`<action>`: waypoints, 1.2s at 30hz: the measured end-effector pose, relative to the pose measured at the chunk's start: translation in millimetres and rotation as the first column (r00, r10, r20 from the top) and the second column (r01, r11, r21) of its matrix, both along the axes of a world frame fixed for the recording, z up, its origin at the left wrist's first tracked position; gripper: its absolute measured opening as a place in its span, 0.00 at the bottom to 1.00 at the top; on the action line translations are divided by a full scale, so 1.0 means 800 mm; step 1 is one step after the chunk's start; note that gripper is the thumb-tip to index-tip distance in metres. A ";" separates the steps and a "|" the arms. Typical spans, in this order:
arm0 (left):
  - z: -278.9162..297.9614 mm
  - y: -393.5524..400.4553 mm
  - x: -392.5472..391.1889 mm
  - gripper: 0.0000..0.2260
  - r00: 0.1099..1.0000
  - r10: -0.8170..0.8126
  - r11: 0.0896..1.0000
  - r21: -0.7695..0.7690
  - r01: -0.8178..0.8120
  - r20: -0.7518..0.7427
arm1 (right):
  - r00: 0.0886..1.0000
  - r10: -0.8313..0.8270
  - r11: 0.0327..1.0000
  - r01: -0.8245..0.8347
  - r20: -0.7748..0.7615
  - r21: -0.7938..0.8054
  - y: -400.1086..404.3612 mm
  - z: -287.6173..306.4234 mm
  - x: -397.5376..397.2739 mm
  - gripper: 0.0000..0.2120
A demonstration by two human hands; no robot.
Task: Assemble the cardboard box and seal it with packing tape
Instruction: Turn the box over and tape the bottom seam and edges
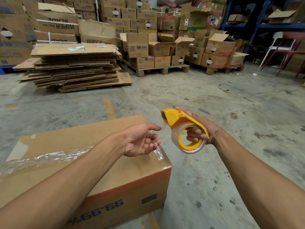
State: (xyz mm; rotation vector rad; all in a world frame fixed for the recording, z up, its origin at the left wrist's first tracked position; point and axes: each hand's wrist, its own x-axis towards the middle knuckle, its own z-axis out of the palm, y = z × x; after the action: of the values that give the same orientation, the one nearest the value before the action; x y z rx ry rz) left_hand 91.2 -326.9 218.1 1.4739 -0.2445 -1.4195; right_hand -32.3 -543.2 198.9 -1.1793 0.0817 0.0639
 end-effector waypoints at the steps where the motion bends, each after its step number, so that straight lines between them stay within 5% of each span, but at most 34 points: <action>1: -0.004 0.002 0.001 0.12 1.000 -0.004 1.000 0.004 0.004 -0.009 | 1.000 -0.007 1.000 0.007 0.012 0.018 -0.001 0.001 -0.001 0.29; 12: 0.008 0.000 -0.008 0.32 0.982 0.050 0.988 -0.137 -0.075 -0.180 | 1.000 -0.026 1.000 0.026 -0.010 -0.013 -0.004 0.004 -0.007 0.30; 19: 0.005 -0.003 -0.012 0.05 0.978 0.111 0.977 -0.162 -0.140 -0.177 | 0.999 -0.007 0.999 0.005 -0.040 -0.052 -0.001 0.004 -0.007 0.29; 30: -0.016 0.043 0.050 0.04 0.997 0.077 0.997 -0.016 -0.077 -0.030 | 0.963 0.096 0.915 -0.185 -0.251 -0.358 0.026 0.027 -0.007 0.16; 36: -0.015 0.120 0.134 0.06 0.963 0.232 0.968 0.069 -0.243 0.137 | 0.946 0.091 0.897 -0.213 -0.312 -0.387 0.013 0.031 -0.025 0.24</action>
State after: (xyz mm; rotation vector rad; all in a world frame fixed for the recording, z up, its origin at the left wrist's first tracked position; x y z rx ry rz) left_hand 198.6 -230.9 206.5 1.6089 -0.0832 -1.1561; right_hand -52.6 -532.6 223.7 -1.5991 0.2691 0.3749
